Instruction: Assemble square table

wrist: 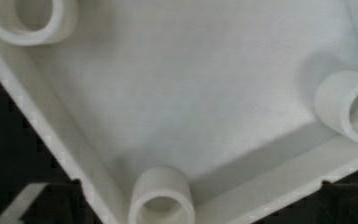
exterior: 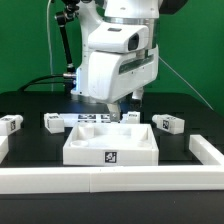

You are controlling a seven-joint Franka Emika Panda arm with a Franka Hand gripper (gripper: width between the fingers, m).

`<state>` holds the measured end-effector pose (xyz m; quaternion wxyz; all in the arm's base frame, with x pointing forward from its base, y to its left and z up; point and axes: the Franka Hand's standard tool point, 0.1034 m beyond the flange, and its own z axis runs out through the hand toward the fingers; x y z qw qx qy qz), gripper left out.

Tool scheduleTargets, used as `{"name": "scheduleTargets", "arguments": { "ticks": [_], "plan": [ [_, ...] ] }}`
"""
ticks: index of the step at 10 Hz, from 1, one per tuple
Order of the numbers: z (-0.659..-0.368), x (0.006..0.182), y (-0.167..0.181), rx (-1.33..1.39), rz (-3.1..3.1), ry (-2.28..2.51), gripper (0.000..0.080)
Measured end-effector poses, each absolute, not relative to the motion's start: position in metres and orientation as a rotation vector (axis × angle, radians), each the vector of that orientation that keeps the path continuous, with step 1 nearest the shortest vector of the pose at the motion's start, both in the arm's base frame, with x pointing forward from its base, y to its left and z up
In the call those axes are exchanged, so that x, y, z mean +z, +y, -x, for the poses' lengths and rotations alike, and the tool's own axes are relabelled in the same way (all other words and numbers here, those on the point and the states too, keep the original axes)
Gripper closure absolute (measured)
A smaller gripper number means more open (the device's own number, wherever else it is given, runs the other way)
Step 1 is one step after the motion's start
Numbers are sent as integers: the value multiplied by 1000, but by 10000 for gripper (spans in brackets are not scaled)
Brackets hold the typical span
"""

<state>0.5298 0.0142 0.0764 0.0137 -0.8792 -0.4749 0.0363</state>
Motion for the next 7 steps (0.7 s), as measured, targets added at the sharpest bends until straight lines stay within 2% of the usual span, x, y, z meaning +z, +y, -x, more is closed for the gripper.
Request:
{"name": "scheduleTargets", "arguments": {
  "ticks": [7],
  "plan": [
    [-530, 75, 12, 97, 2679, -1587, 150]
  ]
}}
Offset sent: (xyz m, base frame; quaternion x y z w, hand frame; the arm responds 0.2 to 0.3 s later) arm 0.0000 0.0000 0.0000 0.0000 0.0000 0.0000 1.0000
